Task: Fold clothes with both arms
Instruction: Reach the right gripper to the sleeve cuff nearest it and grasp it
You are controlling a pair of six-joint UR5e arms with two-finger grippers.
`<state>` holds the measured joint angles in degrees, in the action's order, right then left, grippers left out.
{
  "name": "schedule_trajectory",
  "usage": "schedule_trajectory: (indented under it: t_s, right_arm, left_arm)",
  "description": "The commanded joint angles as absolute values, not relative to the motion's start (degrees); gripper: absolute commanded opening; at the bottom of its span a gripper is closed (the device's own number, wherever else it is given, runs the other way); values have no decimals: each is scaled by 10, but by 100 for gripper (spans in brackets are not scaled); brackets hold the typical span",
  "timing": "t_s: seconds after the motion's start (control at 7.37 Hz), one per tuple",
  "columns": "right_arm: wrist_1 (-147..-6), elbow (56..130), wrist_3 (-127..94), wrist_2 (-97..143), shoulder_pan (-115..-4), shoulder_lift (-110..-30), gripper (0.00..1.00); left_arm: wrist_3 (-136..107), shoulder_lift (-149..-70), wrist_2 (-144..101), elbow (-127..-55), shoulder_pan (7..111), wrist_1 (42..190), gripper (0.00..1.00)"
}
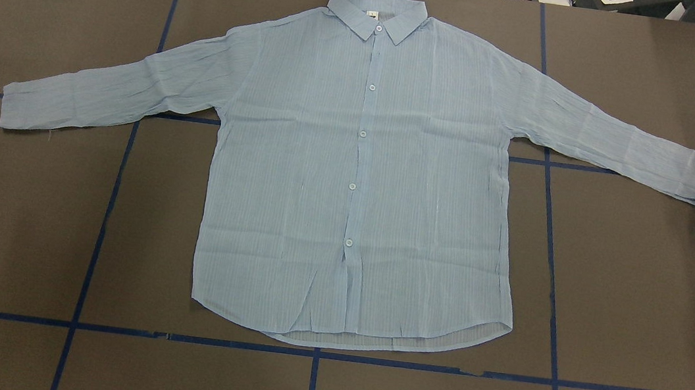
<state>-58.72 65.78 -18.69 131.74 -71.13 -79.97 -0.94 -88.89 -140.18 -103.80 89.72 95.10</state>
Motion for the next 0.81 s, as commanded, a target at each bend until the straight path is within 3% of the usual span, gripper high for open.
schedule_trajectory:
  t_s: [0.0, 0.14, 0.54, 0.68]
  right_arm:
    - [-588, 655, -187, 1314, -701, -799, 66]
    - [-588, 656, -186, 1314, -700, -799, 65]
    - [-589, 658, -183, 1314, -700, -797, 35]
    - [-589, 662, -182, 1316, -700, -792, 33]
  left_arm:
    - [-10, -895, -1402, -1037, 897, 950, 100]
    - [-10, -895, -1402, -1037, 897, 950, 100]
    - [-11, -895, -1402, -1037, 897, 950, 100]
    - [-11, -895, -1402, -1037, 896, 950, 100]
